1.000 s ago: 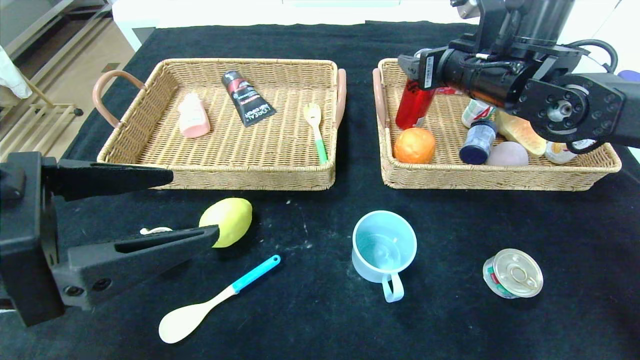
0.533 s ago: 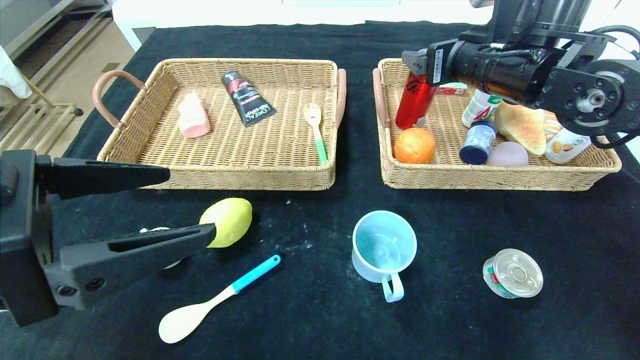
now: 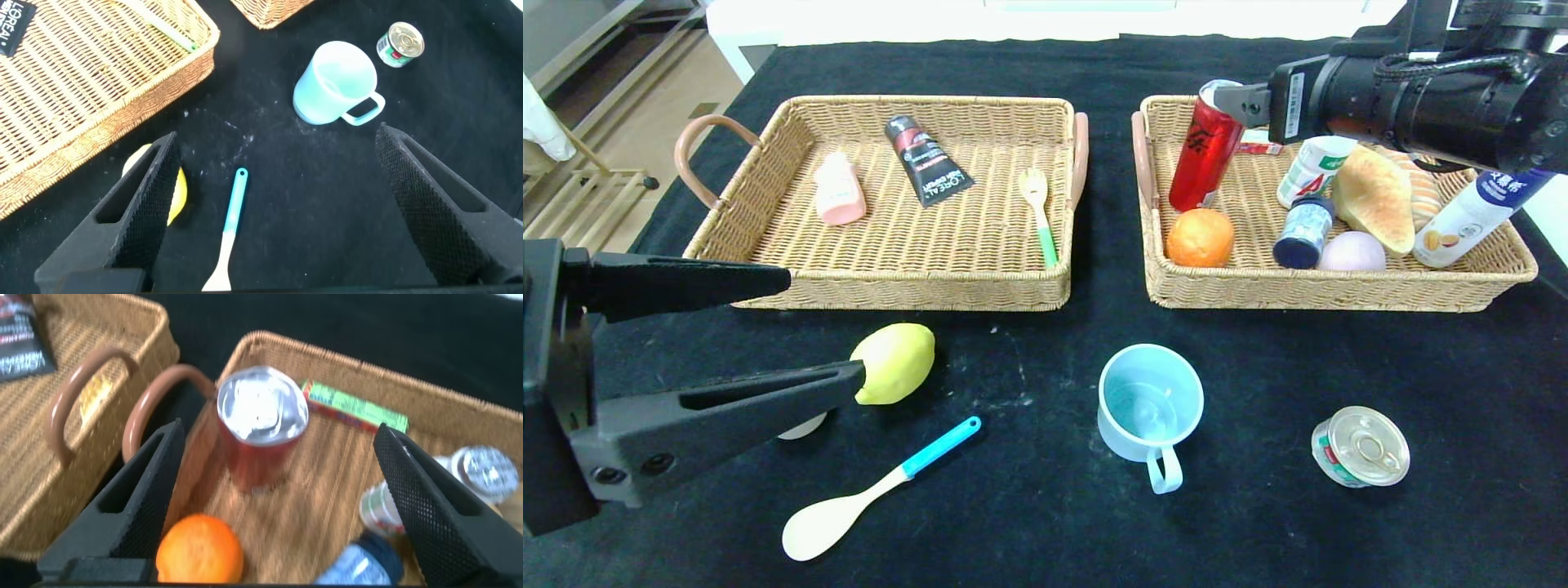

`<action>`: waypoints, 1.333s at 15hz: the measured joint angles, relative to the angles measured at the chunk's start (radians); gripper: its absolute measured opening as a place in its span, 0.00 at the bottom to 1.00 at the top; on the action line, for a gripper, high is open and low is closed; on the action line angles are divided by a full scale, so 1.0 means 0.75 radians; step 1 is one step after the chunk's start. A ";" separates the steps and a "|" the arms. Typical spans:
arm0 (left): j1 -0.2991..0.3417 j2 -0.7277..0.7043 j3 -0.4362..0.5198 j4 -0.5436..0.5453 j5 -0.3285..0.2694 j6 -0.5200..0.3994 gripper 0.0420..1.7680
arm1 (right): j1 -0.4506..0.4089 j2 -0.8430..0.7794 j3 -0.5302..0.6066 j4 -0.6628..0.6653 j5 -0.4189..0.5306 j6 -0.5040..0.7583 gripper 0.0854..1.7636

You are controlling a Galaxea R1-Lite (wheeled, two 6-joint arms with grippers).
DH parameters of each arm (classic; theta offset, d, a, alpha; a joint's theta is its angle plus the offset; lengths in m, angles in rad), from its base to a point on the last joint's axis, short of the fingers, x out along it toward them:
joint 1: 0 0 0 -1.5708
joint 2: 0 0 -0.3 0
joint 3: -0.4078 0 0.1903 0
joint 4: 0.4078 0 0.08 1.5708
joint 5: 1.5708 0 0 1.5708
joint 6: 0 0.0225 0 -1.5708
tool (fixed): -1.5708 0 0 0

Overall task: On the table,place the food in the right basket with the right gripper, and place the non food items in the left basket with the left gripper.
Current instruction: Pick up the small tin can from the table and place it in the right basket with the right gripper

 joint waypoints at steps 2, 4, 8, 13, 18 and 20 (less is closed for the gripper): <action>0.000 0.000 0.000 0.001 0.000 -0.001 0.97 | -0.001 -0.071 0.084 0.022 -0.003 0.005 0.96; 0.000 0.000 0.000 0.003 0.000 -0.001 0.97 | -0.002 -0.148 0.170 0.054 -0.005 0.007 0.96; 0.001 0.000 0.000 0.005 0.001 -0.001 0.97 | -0.009 -0.302 0.325 0.193 -0.035 0.040 0.96; 0.000 0.001 0.000 0.009 0.000 -0.001 0.97 | -0.010 -0.435 0.466 0.430 -0.091 0.155 0.96; 0.000 0.001 0.000 0.009 0.001 -0.001 0.97 | -0.012 -0.506 0.524 0.663 -0.091 0.256 0.96; 0.000 0.001 0.000 0.010 0.002 -0.001 0.97 | -0.005 -0.523 0.561 0.706 -0.092 0.285 0.96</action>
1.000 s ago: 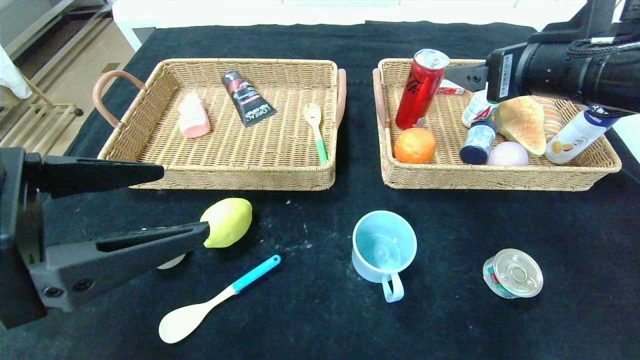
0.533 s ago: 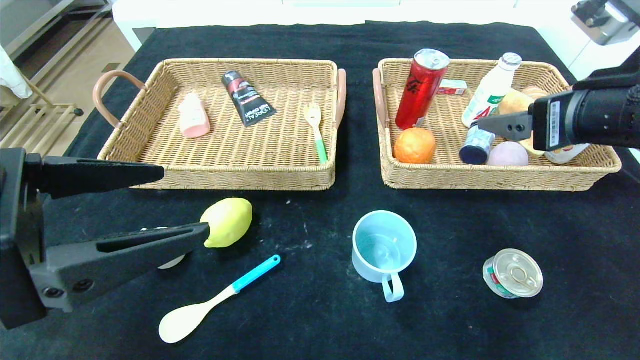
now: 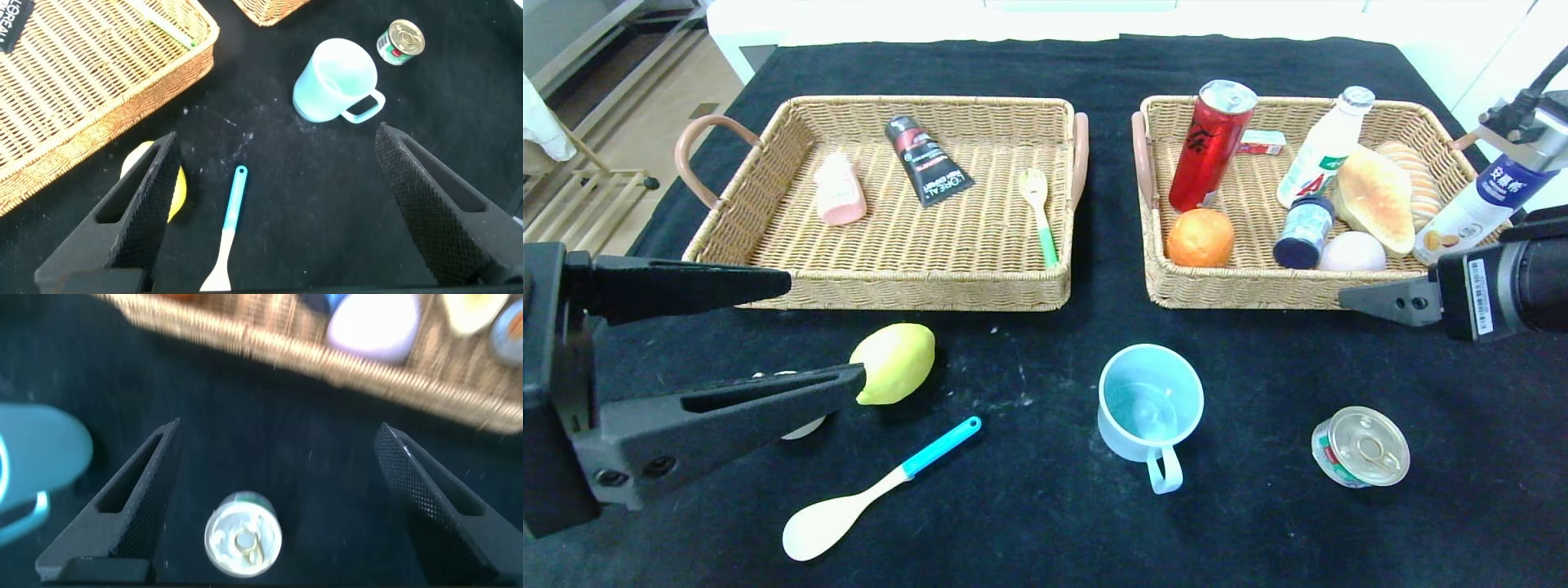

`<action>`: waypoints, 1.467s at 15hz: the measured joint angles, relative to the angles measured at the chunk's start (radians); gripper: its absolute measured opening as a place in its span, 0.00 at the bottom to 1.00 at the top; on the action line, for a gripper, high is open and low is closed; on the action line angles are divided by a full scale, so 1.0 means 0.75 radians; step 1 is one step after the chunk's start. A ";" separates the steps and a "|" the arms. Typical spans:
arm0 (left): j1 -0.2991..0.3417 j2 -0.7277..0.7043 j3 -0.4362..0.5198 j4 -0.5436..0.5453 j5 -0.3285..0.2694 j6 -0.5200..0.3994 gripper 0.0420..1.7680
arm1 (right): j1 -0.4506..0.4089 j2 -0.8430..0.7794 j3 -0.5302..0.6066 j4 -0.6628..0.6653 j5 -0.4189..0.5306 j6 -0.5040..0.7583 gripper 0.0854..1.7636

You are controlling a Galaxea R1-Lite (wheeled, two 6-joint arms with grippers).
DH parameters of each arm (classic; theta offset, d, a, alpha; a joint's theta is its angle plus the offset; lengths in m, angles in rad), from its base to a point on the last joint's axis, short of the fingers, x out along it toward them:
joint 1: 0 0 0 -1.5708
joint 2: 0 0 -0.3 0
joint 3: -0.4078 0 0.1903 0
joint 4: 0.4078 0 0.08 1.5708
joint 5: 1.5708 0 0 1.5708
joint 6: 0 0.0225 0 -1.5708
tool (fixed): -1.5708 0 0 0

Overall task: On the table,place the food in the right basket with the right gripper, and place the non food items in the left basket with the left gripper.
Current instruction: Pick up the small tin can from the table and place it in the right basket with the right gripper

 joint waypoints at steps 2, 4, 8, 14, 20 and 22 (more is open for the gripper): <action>-0.001 0.002 0.000 0.001 -0.001 0.000 0.97 | 0.002 -0.012 0.066 0.007 -0.003 0.007 0.96; -0.002 0.003 0.003 0.001 -0.001 0.000 0.97 | 0.003 -0.023 0.143 0.002 -0.005 0.010 0.96; -0.011 0.007 0.007 0.000 -0.001 -0.001 0.97 | 0.007 -0.042 0.262 -0.003 -0.006 0.049 0.96; -0.020 0.007 0.008 0.000 0.000 -0.001 0.97 | 0.040 -0.045 0.359 -0.007 -0.007 0.087 0.96; -0.021 0.007 0.008 0.000 0.001 -0.001 0.97 | 0.070 -0.031 0.460 -0.126 -0.008 0.090 0.97; -0.021 0.007 0.008 0.000 0.001 -0.001 0.97 | 0.076 -0.025 0.484 -0.131 -0.009 0.090 0.97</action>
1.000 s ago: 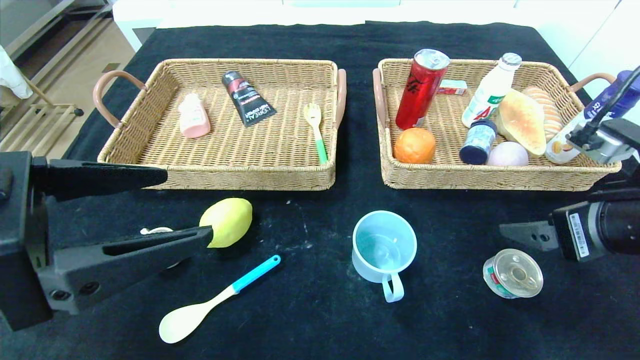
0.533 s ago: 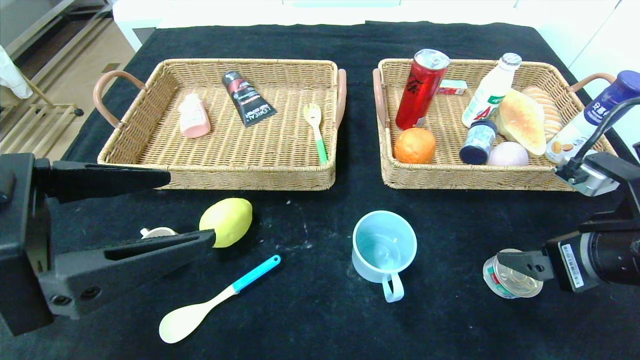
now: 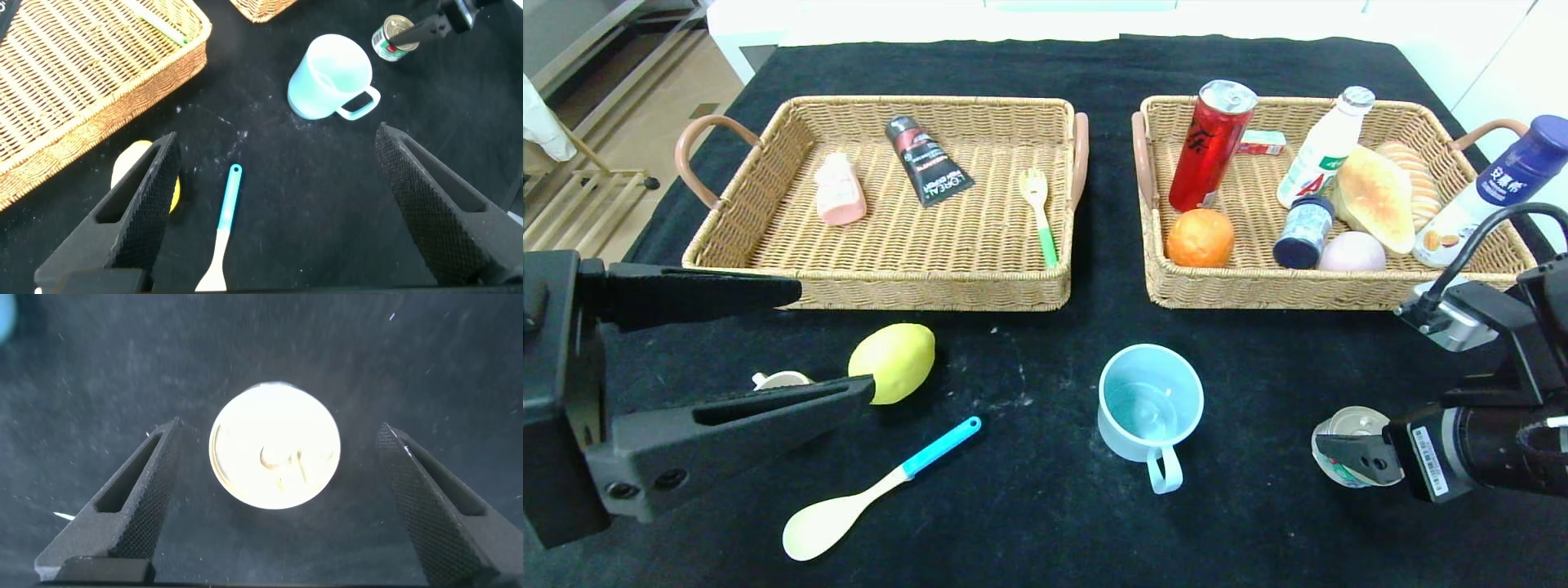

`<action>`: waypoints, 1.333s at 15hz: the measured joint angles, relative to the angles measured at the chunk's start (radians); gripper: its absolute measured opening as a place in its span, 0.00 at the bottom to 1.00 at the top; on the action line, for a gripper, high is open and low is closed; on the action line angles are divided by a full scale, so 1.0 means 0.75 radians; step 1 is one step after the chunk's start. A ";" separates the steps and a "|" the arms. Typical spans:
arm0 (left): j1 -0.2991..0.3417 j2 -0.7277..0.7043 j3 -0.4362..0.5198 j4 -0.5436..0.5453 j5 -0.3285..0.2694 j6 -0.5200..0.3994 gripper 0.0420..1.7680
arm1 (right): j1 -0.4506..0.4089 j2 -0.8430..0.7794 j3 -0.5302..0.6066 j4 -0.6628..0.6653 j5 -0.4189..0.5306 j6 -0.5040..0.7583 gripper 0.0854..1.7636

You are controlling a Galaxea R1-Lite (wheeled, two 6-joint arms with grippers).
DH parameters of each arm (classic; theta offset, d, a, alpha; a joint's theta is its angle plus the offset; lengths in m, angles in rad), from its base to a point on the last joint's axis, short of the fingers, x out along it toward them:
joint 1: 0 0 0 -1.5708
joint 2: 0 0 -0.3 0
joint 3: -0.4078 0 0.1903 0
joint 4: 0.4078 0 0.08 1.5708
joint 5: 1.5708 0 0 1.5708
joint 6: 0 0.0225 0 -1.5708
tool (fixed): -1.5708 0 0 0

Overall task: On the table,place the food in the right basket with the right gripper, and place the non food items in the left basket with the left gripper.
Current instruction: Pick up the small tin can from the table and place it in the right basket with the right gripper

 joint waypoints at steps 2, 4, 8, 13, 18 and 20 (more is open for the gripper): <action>0.000 0.000 0.000 0.000 0.000 -0.001 0.97 | 0.001 0.004 0.012 -0.001 0.000 0.001 0.97; 0.000 0.000 0.000 0.000 -0.001 -0.001 0.97 | 0.002 0.006 0.026 -0.004 0.000 0.002 0.97; 0.000 0.000 0.000 0.000 0.000 0.000 0.97 | 0.001 0.031 0.070 -0.067 -0.001 0.013 0.97; 0.000 0.000 0.002 0.000 0.000 0.000 0.97 | 0.001 0.058 0.081 -0.070 -0.001 0.012 0.97; 0.000 0.000 0.002 -0.001 0.000 0.001 0.97 | 0.001 0.089 0.082 -0.073 -0.030 0.011 0.97; 0.000 0.000 0.002 0.000 0.000 0.001 0.97 | 0.002 0.096 0.082 -0.077 -0.031 0.012 0.97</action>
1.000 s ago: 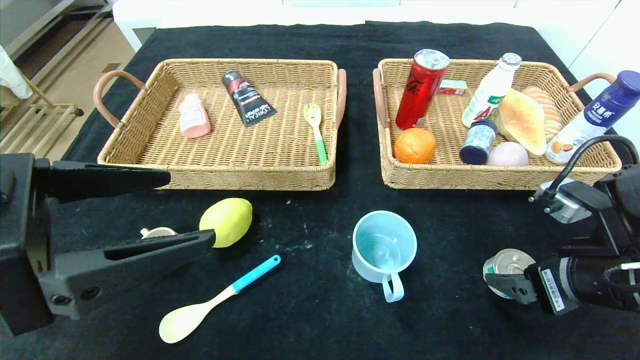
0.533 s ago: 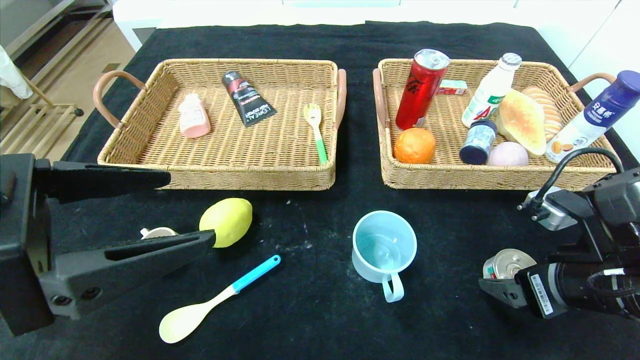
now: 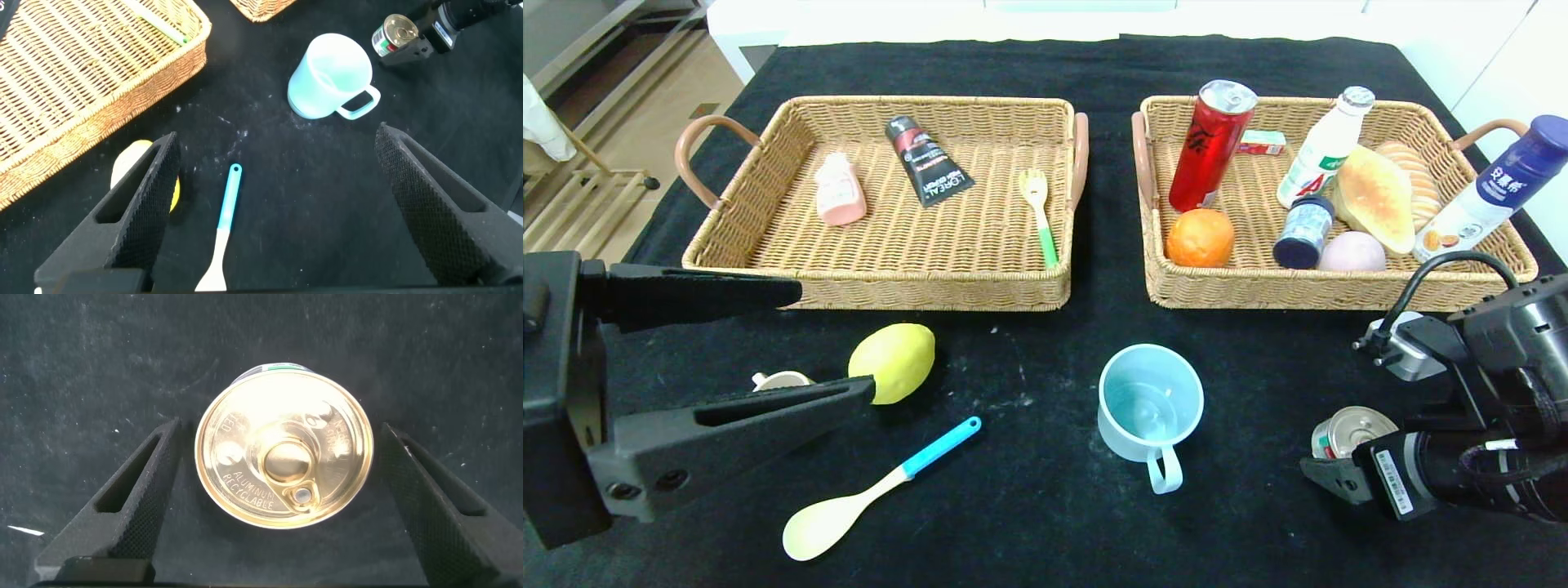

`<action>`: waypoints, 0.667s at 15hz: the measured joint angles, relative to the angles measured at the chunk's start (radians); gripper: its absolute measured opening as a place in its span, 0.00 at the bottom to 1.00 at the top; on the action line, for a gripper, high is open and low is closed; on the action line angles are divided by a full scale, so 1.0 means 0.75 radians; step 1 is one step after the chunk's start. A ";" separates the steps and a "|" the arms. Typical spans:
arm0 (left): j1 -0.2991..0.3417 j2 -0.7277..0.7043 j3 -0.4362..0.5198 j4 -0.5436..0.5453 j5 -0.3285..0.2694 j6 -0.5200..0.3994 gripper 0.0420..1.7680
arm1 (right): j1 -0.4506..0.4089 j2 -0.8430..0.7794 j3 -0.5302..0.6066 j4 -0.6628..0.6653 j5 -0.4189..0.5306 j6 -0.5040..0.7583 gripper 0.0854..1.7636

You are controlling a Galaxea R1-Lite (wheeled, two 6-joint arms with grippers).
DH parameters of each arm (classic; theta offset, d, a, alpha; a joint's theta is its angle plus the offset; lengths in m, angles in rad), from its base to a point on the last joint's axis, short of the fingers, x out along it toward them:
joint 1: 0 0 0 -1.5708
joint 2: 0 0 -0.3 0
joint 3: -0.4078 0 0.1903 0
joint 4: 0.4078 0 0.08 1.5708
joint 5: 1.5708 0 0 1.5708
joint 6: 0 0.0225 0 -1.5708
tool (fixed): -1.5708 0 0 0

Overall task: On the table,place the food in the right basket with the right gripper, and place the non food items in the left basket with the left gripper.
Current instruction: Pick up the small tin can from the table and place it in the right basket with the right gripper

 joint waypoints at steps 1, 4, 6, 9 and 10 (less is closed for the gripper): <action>0.000 0.000 0.000 -0.001 0.000 0.000 0.97 | 0.000 0.002 0.001 -0.011 0.001 0.000 0.97; 0.000 0.000 0.000 0.000 0.000 0.000 0.97 | 0.001 0.008 0.010 -0.029 0.002 0.001 0.97; 0.000 0.000 0.000 -0.001 0.000 0.000 0.97 | 0.001 0.008 0.012 -0.029 0.003 0.002 0.84; 0.000 -0.001 0.000 0.000 0.000 0.000 0.97 | 0.001 0.009 0.012 -0.028 0.003 0.002 0.65; 0.000 -0.001 0.000 -0.001 0.000 0.000 0.97 | 0.001 0.009 0.012 -0.028 0.003 0.001 0.65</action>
